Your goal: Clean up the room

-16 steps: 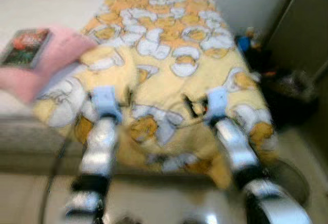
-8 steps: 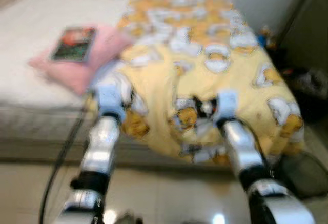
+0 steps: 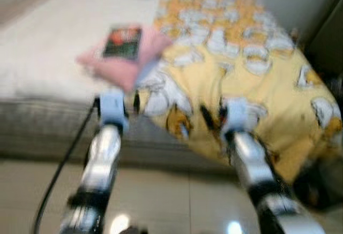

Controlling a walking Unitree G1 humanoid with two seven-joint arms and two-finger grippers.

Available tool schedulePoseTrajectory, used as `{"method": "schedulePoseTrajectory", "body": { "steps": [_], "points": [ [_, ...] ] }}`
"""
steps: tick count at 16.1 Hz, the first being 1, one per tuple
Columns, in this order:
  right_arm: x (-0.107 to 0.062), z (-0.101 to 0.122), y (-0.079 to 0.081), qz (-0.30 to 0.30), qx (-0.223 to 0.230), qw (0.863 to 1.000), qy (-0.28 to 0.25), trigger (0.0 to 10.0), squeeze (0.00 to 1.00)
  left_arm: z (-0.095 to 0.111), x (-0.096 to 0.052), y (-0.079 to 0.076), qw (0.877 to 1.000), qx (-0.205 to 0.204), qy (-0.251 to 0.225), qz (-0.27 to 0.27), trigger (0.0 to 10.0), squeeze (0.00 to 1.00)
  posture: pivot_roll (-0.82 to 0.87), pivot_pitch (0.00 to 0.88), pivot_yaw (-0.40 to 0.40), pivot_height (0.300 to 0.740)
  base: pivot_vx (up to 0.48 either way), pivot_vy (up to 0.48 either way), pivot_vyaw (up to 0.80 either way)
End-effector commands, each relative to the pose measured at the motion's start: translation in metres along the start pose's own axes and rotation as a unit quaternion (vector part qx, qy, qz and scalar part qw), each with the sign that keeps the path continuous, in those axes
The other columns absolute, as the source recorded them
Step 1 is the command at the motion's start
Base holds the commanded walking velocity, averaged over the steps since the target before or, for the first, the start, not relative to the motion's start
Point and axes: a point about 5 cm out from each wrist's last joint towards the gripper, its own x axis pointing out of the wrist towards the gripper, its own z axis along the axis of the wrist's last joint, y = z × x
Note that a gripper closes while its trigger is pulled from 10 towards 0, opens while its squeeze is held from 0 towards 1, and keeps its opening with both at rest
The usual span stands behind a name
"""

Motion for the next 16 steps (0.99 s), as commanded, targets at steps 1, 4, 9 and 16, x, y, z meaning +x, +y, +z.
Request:
{"method": "schedulePoseTrajectory", "body": {
  "steps": [1, 4, 9, 16],
  "points": [
    [-0.012, -0.002, -0.012, -0.005, -0.023, 1.0, -0.011, 10.0, 0.0, -0.002, -0.011, 0.01, 1.0, -0.001, -0.013, -0.016, 10.0, 0.0, 0.04, 0.0, -0.057, 0.74, 0.0, 0.0, 0.0],
    [-0.063, -0.013, -0.026, -0.017, -0.028, 0.998, -0.055, 10.0, 0.0, -0.025, -0.059, 0.028, 0.996, -0.078, 0.02, 0.047, 10.0, 0.0, 0.04, 0.0, -0.065, 0.74, 0.0, 0.0, 0.0],
    [-0.05, -0.029, -0.014, -0.009, -0.013, 1.0, -0.008, 10.0, 0.0, -0.01, -0.032, 0.02, 0.996, -0.055, 0.011, 0.069, 10.0, 0.0, 0.04, 0.0, -0.068, 0.74, 0.166, 0.0, 0.0],
    [-0.023, -0.011, -0.01, -0.007, 0.003, 1.0, -0.017, 10.0, 0.0, 0.009, -0.019, -0.014, 1.0, -0.016, -0.013, -0.01, 10.0, 0.0, 0.04, 0.0, -0.041, 0.74, 0.48, 0.0, 0.0]
  ]
}}
